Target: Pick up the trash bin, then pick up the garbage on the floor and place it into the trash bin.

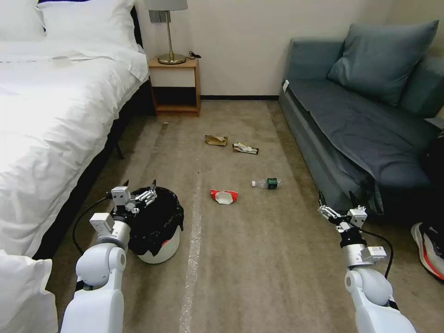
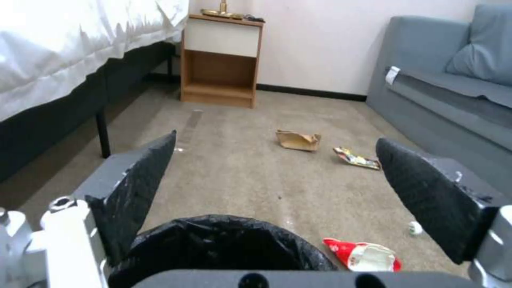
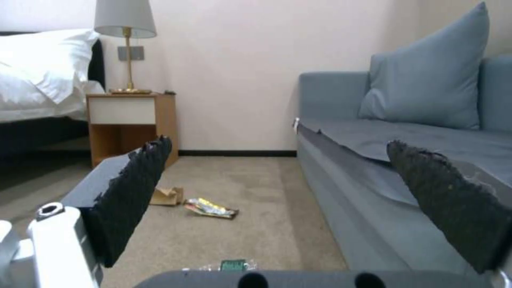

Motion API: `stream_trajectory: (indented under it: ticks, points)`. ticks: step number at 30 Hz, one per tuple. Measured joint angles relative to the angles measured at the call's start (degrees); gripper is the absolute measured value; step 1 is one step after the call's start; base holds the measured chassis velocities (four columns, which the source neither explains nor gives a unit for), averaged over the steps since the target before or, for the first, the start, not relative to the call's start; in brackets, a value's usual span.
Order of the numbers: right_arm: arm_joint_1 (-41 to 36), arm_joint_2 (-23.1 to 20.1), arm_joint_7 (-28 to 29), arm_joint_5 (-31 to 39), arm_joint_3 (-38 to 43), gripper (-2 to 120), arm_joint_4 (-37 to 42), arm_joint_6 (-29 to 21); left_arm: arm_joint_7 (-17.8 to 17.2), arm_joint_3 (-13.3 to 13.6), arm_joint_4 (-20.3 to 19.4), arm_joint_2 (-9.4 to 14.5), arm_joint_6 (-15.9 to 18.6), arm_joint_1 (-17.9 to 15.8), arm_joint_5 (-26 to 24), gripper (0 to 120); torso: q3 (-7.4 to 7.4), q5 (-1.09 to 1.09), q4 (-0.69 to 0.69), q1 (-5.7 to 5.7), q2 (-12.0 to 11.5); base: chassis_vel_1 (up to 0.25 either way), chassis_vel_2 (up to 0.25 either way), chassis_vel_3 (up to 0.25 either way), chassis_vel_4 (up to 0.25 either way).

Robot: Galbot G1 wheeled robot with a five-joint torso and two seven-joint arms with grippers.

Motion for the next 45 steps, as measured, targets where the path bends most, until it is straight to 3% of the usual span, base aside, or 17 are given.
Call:
stream_trajectory:
  ticks: [5,7,9,10,12,13,14,15,16,21,26,32,33,35,36,38,45]
  points:
    - [-1.0,0.24,0.12,-0.92,1.28,100,0.44,-0.17,-0.05,-0.29,0.0,0.0,-0.35,0.3,0.18,100,0.0,0.01,0.03,0.0,0.0,0.0,0.0,0.0,0.0]
    - [-2.61,0.61,0.45,-2.41,3.24,100,1.13,-0.48,-0.57,-1.17,0.11,0.0,-1.52,1.17,0.87,100,0.0,0.0,-0.02,0.0,0.0,0.0,0.0,0.0,0.0]
    - [-6.97,1.63,1.37,-6.17,8.56,100,2.87,-1.38,-3.43,-5.53,1.08,-0.02,-6.77,5.6,4.18,100,0.0,0.0,-0.02,0.0,0.0,0.0,0.0,0.0,0.0]
    - [-6.97,1.63,1.37,-6.17,8.56,100,2.87,-1.38,-3.43,-5.53,1.08,-0.02,-6.77,5.6,4.18,100,0.0,0.0,-0.02,0.0,0.0,0.0,0.0,0.0,0.0]
    - [-11.14,2.62,2.24,-9.93,13.66,100,4.72,-2.24,-6.4,-9.99,2.02,-0.04,-12.27,10.09,7.63,100,-0.01,0.0,0.01,0.0,0.0,0.0,0.0,0.0,0.0]
    - [-11.14,2.62,2.24,-9.93,13.66,100,4.72,-2.24,-6.4,-9.99,2.02,-0.04,-12.27,10.09,7.63,100,-0.01,0.0,0.01,0.0,0.0,0.0,0.0,0.0,0.0]
    - [-12.94,3.04,2.63,-11.51,15.85,100,5.45,-2.62,-7.52,-11.08,2.01,-0.24,-13.41,11.71,8.52,100,-0.01,0.02,0.1,0.0,0.0,0.0,0.0,0.0,0.0]
    - [-14.91,3.13,2.59,-12.58,18.31,100,7.5,-3.72,-7.76,-10.51,0.81,-0.63,-13.27,13.03,8.37,100,-0.01,0.01,-0.03,0.0,0.0,0.0,0.0,0.0,0.0]
    - [-14.91,3.13,2.59,-12.58,18.31,100,7.5,-3.72,-7.76,-10.51,0.81,-0.63,-13.27,13.03,8.37,100,-0.01,0.01,-0.03,0.0,0.0,0.0,0.0,0.0,0.0]
    - [-15.03,2.77,1.13,-12.61,18.87,100,11.73,-5.75,-7.92,-7.35,-4.03,-0.68,-8.17,13.86,3.45,100,-0.01,0.04,-0.01,-0.01,0.0,0.0,0.0,0.0,0.0]
    - [-14.99,3.28,0.34,-13.37,16.98,100,13.5,-6.28,-8.29,-5.97,-5.93,-0.93,-5.52,13.68,3.29,100,-0.01,0.03,0.0,-0.01,0.0,0.0,0.0,0.0,0.0]
    - [-14.85,3.77,-0.98,-14.88,15.47,100,12.67,-3.96,-16.41,-4.35,-8.31,-1.33,0.47,14.64,-1.49,100,0.0,0.0,0.01,-0.01,0.0,0.0,0.0,0.0,0.0]
    - [-14.85,3.77,-0.98,-14.88,15.47,100,12.67,-3.96,-16.41,-4.35,-8.31,-1.33,0.47,14.64,-1.49,100,0.0,0.0,0.01,-0.01,0.0,0.0,0.0,0.0,0.0]
    - [-15.19,3.87,-1.04,-15.07,15.09,100,12.32,-2.27,-21.81,-4.16,-8.47,-1.71,3.14,14.38,-3.79,100,0.0,0.0,0.0,0.0,0.0,0.0,0.0,0.0,0.0]
    - [-15.19,3.87,-1.04,-15.07,15.09,100,12.32,-2.27,-21.81,-4.16,-8.47,-1.71,3.14,14.38,-3.79,100,0.0,0.0,0.0,0.0,0.0,0.0,0.0,0.0,0.0]
    - [-15.39,4.0,-1.24,-15.38,14.82,100,12.15,-0.55,-25.77,-4.03,-7.95,-2.03,4.96,13.34,-6.76,100,0.0,0.0,0.01,-0.01,0.0,0.0,0.0,0.0,0.0]
    - [-16.2,4.58,-3.16,-15.85,14.46,100,11.94,1.3,-31.12,-2.91,-7.0,-2.96,8.19,10.96,-13.85,100,0.0,-0.01,0.0,-0.01,0.0,0.0,0.0,0.0,0.0]
